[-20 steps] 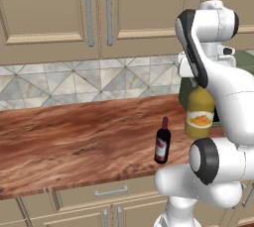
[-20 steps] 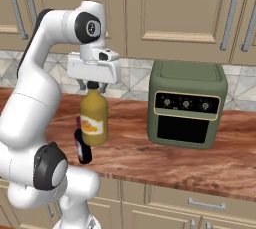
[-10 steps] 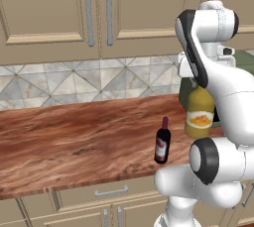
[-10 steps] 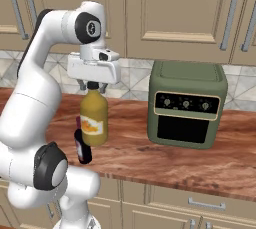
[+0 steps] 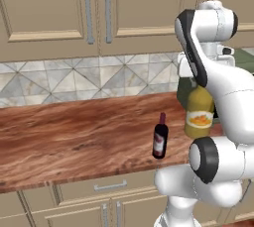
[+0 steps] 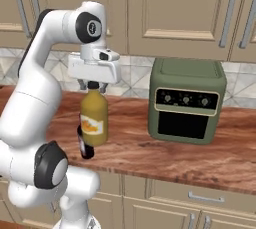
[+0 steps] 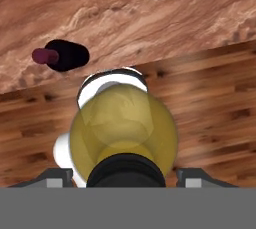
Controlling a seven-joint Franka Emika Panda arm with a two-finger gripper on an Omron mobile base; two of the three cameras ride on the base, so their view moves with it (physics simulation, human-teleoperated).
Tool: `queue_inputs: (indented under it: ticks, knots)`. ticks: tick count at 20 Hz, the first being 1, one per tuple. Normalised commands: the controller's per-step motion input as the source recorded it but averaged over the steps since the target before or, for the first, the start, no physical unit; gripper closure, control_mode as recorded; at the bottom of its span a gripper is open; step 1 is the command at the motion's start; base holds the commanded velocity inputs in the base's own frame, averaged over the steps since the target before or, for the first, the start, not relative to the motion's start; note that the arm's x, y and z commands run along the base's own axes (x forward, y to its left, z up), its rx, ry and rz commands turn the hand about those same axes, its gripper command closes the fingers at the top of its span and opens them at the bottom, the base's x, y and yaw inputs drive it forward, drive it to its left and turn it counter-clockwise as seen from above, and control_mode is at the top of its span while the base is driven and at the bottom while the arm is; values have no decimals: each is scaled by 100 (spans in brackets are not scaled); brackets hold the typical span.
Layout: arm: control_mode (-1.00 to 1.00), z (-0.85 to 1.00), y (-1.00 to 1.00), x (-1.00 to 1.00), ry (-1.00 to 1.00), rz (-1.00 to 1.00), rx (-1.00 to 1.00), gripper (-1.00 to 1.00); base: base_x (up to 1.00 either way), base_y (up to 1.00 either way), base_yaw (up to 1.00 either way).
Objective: There is a wine glass and glass cup on the dining counter. Place the wine bottle next to the wine glass and the juice bottle next to the glass cup.
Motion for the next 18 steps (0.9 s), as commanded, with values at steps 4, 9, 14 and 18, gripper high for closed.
queue_inputs:
  ticks: [4,9,14,18]
  knots:
    - [100,0,0,0,0,0,0,100,-62,0,0]
    - [100,0,0,0,0,0,0,100,-62,0,0]
    - [100,0,0,0,0,0,0,100,-48,0,24]
    - [100,0,0,0,0,0,0,100,-25,0,92]
